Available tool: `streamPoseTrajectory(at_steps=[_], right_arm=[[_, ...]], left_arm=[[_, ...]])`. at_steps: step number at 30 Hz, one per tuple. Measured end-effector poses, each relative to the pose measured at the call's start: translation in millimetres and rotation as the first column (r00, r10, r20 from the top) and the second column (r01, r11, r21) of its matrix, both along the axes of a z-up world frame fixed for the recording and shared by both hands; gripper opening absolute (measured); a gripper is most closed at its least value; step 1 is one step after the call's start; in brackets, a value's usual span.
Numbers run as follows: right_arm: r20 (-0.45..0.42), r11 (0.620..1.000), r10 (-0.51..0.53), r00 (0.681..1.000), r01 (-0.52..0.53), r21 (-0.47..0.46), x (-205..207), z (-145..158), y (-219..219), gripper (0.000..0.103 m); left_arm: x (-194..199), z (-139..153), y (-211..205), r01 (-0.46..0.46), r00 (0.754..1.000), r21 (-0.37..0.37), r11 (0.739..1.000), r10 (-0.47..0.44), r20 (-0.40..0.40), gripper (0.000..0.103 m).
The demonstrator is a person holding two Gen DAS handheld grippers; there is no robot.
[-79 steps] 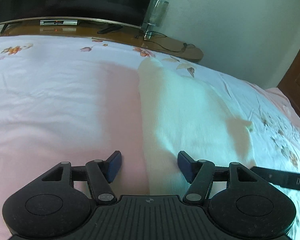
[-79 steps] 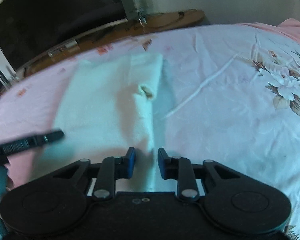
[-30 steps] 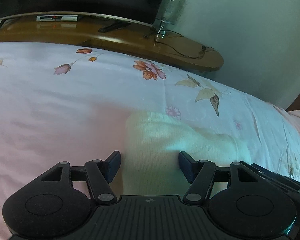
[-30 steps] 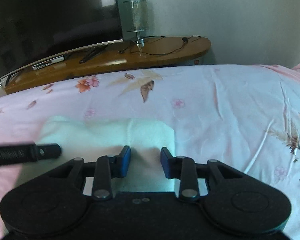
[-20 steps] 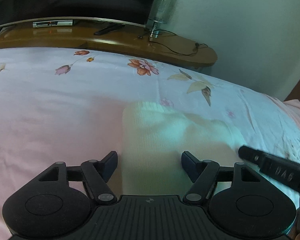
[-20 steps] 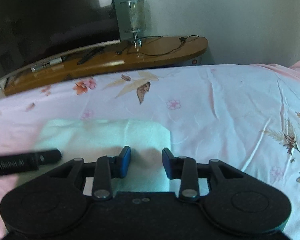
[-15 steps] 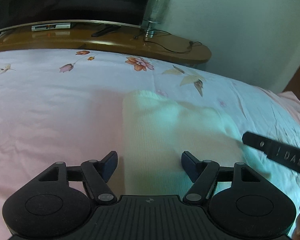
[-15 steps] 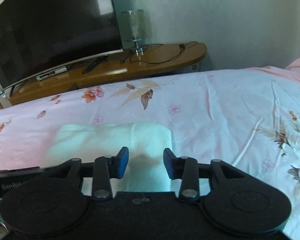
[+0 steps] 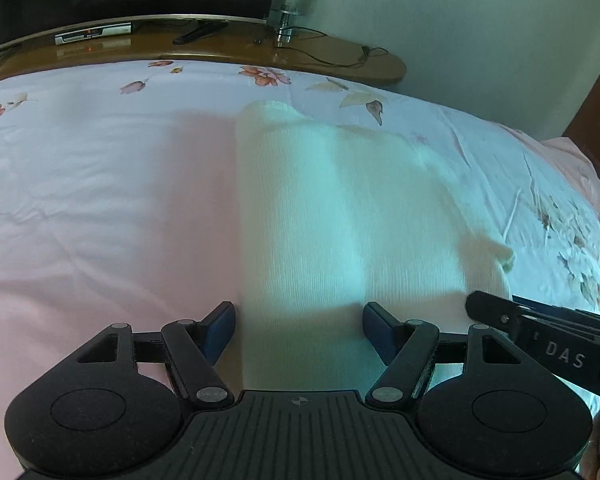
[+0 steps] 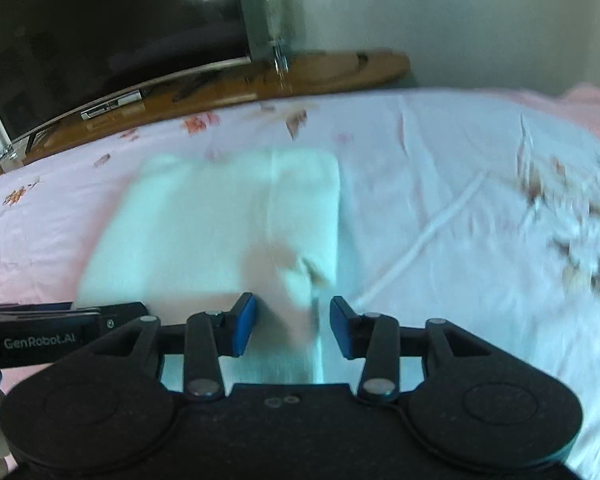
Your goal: Fold small clothes
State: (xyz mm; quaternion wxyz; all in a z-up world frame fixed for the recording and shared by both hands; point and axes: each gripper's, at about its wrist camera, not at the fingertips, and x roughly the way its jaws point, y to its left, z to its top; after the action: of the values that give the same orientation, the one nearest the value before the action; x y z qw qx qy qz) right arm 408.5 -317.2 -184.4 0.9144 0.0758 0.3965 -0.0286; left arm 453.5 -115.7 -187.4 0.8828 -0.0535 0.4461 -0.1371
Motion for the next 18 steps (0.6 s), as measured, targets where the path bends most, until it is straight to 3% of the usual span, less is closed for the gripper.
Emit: streamPoseTrajectory(at_steps=[7,13,18], right_arm=[[-0.015,1.0,0.002,1.0,-0.002,0.018,-31,0,1,0.04],[-0.047,0.996,-0.012,0.999,0.016,0.093,-58,-6,-5,0.04],[-0.035,0.996,-0.003,0.999,0.006,0.094,-73,-5,0,0.03]], left_arm=[[-19,1,-1,0.013,1.0,0.013,1.0,-0.013,0.003,0.071],[-36,-1,4,0.028,1.0,0.011,1.0,-0.028,0.007,0.071],[-47,0,8,0.044,0.999,0.012,0.999,-0.044,0.008,0.071]])
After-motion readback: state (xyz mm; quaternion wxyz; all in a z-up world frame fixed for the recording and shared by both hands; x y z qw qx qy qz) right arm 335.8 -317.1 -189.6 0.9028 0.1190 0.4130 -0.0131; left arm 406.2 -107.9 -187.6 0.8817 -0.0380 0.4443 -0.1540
